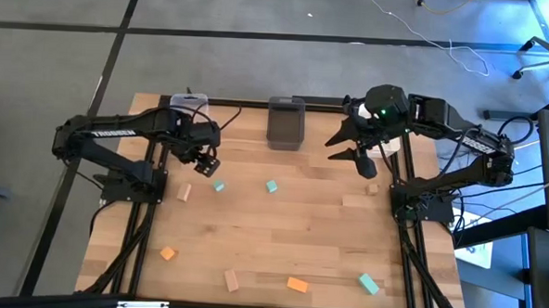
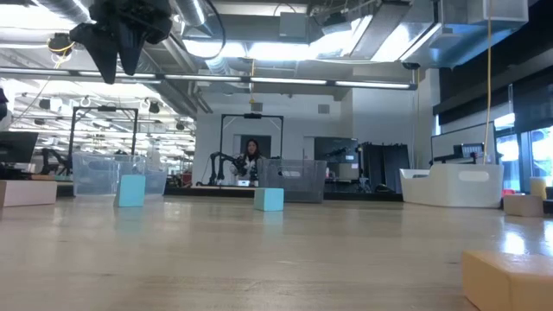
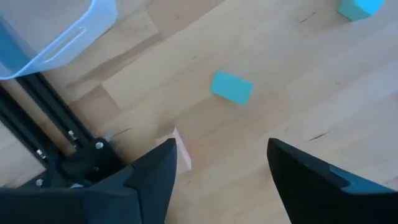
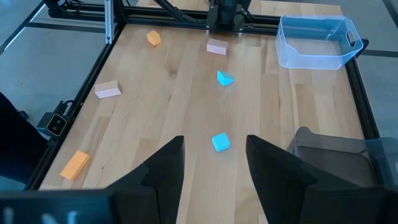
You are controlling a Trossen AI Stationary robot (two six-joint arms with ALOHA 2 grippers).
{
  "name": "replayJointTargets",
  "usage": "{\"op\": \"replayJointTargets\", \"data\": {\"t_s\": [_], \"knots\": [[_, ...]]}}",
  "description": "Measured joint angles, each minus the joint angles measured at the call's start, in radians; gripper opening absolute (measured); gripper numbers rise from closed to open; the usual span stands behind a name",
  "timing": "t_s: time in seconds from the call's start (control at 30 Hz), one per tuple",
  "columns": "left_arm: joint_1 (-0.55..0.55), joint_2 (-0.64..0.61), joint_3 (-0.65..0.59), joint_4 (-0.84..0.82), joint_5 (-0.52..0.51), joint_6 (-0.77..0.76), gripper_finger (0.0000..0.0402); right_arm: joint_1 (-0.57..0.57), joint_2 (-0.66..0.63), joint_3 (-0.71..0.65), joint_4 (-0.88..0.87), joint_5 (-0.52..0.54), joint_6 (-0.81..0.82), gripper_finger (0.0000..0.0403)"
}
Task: Sort & place blocks by color
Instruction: Put the top left blue block into the black bin
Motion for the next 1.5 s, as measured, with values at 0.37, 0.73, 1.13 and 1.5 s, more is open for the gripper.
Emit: {"op": "replayJointTargets", "data": {"t_s": [0.37, 0.73, 1.13, 1.5], "knots": [[-0.027, 0.111, 0.000, 0.056, 0.004, 0.084, 0.0239, 0.000, 0.000, 0.000, 0.003, 0.000, 0.000, 0.0173], [-0.156, 0.239, 0.002, 0.146, 0.004, 0.208, 0.0239, 0.000, 0.000, 0.000, 0.008, 0.000, 0.000, 0.0173], [-0.244, 0.385, 0.004, 0.208, -0.101, 0.187, 0.0239, 0.000, 0.000, 0.000, 0.057, -0.003, -0.002, 0.0173], [-0.241, 0.457, -0.037, 0.197, -0.132, 0.132, 0.0239, 0.000, 0.000, 0.000, 0.050, -0.003, -0.002, 0.0173]]}}
